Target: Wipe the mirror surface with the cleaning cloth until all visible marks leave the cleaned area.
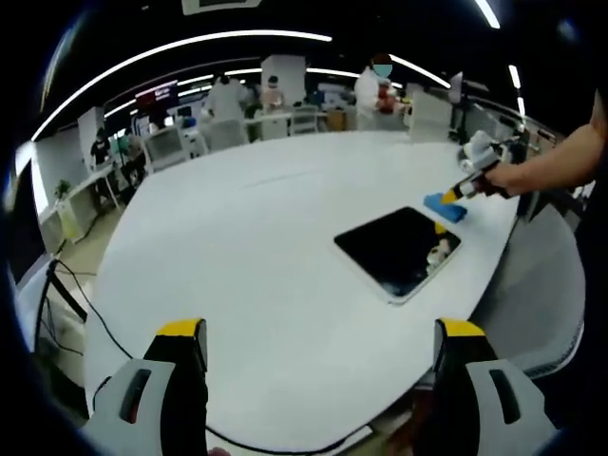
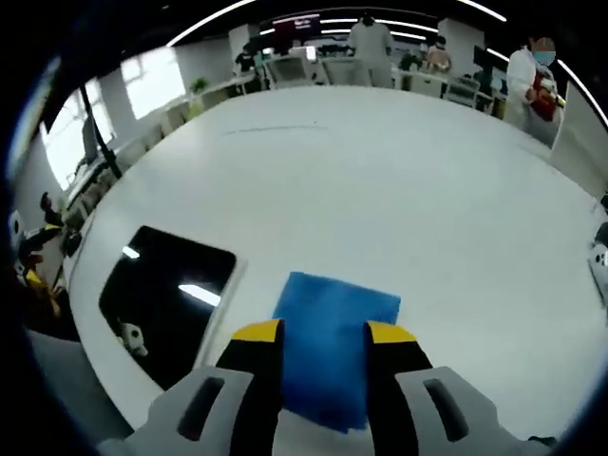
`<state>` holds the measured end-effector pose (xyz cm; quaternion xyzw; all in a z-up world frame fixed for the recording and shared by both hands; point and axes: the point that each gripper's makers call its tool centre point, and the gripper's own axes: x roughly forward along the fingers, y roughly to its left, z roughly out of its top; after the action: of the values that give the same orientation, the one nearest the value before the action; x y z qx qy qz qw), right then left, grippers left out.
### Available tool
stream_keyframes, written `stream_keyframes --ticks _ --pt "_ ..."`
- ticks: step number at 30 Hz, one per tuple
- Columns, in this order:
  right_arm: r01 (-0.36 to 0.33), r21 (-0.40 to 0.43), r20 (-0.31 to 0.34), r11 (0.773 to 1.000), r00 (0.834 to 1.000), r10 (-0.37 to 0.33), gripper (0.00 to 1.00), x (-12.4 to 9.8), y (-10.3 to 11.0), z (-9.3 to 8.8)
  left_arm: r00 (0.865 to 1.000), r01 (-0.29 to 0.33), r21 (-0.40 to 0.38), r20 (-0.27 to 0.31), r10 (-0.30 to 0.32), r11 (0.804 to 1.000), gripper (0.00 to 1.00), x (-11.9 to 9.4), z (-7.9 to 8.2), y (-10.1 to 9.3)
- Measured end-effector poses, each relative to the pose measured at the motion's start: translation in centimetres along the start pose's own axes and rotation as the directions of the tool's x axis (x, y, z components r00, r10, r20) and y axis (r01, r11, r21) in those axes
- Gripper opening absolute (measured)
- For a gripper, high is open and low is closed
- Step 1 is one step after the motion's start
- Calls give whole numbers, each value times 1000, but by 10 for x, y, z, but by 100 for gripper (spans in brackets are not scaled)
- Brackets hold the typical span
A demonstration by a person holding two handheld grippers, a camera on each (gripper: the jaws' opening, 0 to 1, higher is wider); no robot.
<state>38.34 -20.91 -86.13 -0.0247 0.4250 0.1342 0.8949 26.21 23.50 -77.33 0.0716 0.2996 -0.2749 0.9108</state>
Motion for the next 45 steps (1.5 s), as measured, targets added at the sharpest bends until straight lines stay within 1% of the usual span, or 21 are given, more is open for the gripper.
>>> stream_keyframes --ticks 1,3,4,5,7,10,12,14,16,20,24,26,27,29,32,34,42,45 --pt "-1 -1 3 1000 1000 1 28 2 0 0 1000 1 6 25 -1 1000 99 2 0 0" --pt "11 -22 -25 1000 1000 -11 24 8 0 -6 1000 -7 -8 20 7 1000 99 5 -8 1" --pt "7 -20 -34 1000 999 -8 23 10 2 -8 999 5 -36 36 -4 999 99 5 -8 -2" --pt "10 -21 -37 1000 999 -11 22 12 2 -9 998 16 -45 55 -13 999 99 6 -5 -3" --pt "50 -57 -28 997 998 -51 19 11 -1 -8 998 18 -48 53 -16 999 99 6 -6 -3" --pt "58 -57 -32 997 998 -60 12 12 -2 -8 999 33 -53 39 -31 998 99 7 -9 -5" --pt "57 -72 -28 996 998 -59 6 12 1 -9 999 37 -49 41 -35 998 99 7 -10 -5" --pt "62 -78 -30 995 997 -64 3 13 1 -8 998 42 -46 48 -39 998 99 6 -10 -4" --pt "68 -75 -36 995 997 -71 2 14 -1 -8 998 38 -49 51 -35 998 99 5 -9 -3" --pt "63 -22 -51 998 997 -64 2 12 -2 -7 997 40 -39 67 -37 998 99 4 -5 -1" --pt "60 1 -67 998 996 -60 2 10 -3 -4 997 37 -39 72 -34 999 99 4 -3 0" --pt "62 16 -54 998 997 -61 1 5 -5 1 996 38 -33 77 -36 999 99 3 -1 -1" --pt "74 40 -39 996 997 -73 1 1 -8 7 996 38 -29 80 -36 999 99 2 -1 -1" --pt "62 90 -28 994 998 -60 1 -4 -8 14 996 35 -28 79 -33 999 99 2 -2 0" --pt "53 110 -14 992 999 -52 1 -9 -9 22 996 34 -27 77 -31 999 99 2 -4 -1" --pt "46 132 -15 990 999 -45 1 -12 -8 23 996 30 -18 83 -29 999 99 1 -3 -2" --pt "38 133 -14 990 999 -36 1 -14 -5 26 997 30 -20 78 -29 999 99 2 -5 -3" --pt "39 138 -19 990 999 -37 1 -13 -4 25 997 40 -25 63 -38 999 99 4 -8 -5"
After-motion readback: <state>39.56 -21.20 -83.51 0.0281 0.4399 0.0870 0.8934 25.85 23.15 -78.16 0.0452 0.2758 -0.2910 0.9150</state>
